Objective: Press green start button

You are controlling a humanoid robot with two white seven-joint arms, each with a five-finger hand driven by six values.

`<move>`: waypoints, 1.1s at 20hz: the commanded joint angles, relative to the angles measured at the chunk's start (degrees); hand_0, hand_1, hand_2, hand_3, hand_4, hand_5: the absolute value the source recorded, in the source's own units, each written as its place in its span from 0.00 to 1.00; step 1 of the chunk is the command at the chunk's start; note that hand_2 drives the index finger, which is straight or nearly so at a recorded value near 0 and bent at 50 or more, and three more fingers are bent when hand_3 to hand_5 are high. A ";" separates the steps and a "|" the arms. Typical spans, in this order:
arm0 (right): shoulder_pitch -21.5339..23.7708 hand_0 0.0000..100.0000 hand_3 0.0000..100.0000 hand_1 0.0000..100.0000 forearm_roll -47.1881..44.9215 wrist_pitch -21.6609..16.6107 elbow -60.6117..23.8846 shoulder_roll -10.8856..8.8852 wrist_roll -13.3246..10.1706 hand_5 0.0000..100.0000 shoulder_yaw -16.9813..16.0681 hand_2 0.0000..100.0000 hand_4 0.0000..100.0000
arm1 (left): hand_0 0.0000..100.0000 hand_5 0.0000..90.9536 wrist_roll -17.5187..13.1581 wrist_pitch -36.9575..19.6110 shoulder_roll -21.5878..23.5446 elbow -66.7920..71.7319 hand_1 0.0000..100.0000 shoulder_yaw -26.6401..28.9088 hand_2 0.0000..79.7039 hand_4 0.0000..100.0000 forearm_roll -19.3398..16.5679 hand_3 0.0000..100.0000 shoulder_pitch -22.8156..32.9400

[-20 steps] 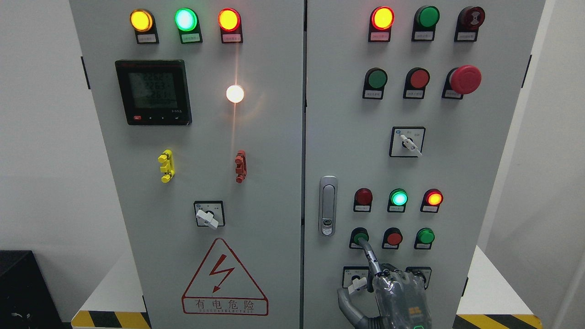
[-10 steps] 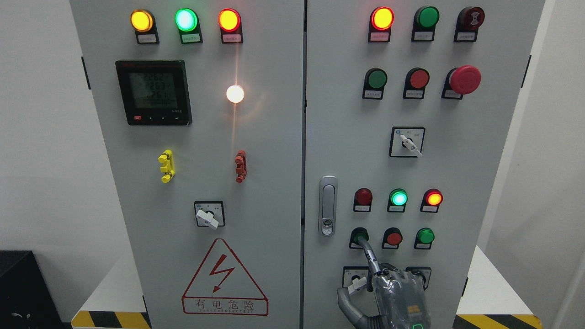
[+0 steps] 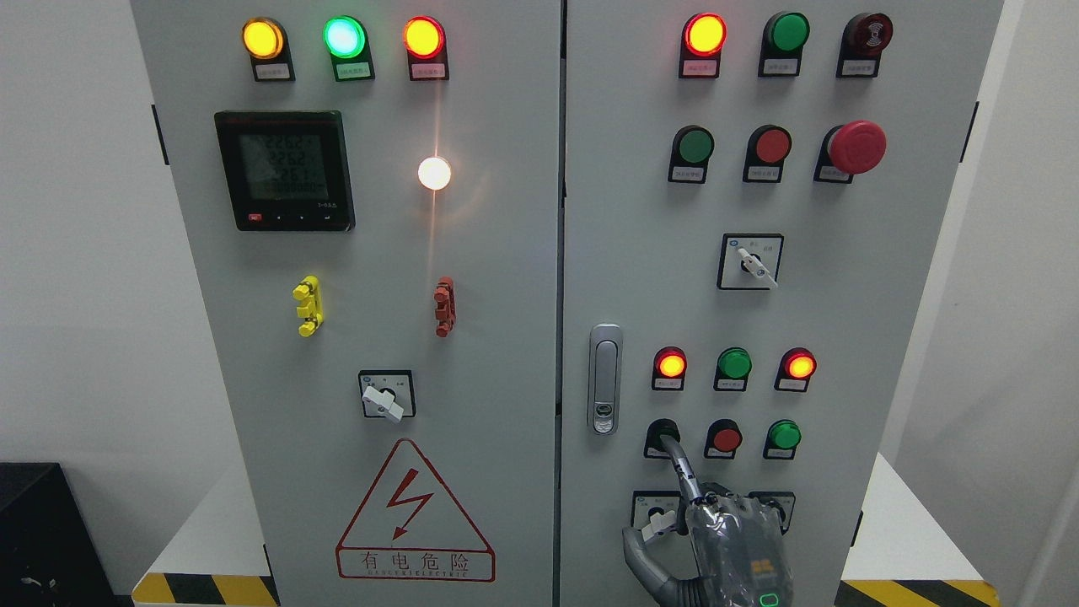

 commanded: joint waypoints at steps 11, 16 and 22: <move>2.16 0.52 0.83 0.39 -8.27 -6.12 -4.31 0.08 0.18 0.92 -1.29 0.00 0.80 | 0.12 0.00 0.02 0.02 -0.01 -1.58 0.56 0.00 0.00 0.00 0.00 0.00 -1.32; 3.82 0.55 0.84 0.40 -9.86 -7.27 -6.50 -0.01 0.18 0.90 -2.43 0.01 0.79 | 0.12 0.00 0.02 0.02 -0.01 -1.58 0.56 0.00 0.00 0.00 0.00 0.00 -1.32; 7.69 0.58 0.83 0.40 -18.02 -9.38 -10.11 -0.09 0.53 0.84 -2.43 0.04 0.78 | 0.12 0.00 0.02 0.02 -0.01 -1.58 0.56 0.00 0.00 0.00 0.00 0.00 -1.32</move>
